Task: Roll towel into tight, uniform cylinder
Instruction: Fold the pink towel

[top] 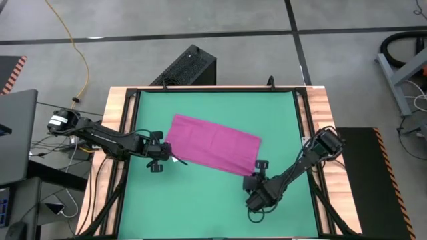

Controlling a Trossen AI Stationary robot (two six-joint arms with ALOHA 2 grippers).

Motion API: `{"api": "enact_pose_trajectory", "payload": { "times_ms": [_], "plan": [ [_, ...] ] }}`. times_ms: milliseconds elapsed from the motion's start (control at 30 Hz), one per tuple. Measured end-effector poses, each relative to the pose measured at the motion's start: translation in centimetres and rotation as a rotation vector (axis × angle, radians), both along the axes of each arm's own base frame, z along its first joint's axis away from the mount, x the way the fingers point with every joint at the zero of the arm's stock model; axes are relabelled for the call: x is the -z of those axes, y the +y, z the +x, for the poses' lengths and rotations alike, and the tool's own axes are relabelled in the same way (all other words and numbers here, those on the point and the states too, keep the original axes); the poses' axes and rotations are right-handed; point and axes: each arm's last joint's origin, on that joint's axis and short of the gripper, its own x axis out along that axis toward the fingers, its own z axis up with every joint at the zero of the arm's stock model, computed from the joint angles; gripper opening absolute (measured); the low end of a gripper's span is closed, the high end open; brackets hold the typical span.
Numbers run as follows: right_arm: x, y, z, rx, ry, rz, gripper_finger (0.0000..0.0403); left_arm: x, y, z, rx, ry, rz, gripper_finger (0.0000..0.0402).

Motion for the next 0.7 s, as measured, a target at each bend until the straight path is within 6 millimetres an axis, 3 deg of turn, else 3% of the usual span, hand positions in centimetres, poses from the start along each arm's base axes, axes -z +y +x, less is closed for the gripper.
{"api": "enact_pose_trajectory", "payload": {
  "times_ms": [333, 600, 700],
  "plan": [
    [0.1, 0.0, 0.1, 0.02, -0.009, 0.024, 0.0, -0.2, 0.0, 0.1, 0.015, 0.002, -0.001, 0.0],
    [0.1, 0.1, 0.4, 0.029, -0.036, 0.051, 0.0001, -2.3, -0.3, 1.3, 0.051, -0.006, -0.031, 0.0],
    [0.1, 0.1, 0.4, 0.029, -0.036, 0.052, 0.0001, -3.3, -0.6, 2.4, 0.067, -0.094, -0.073, 0.0]
  ]
}}
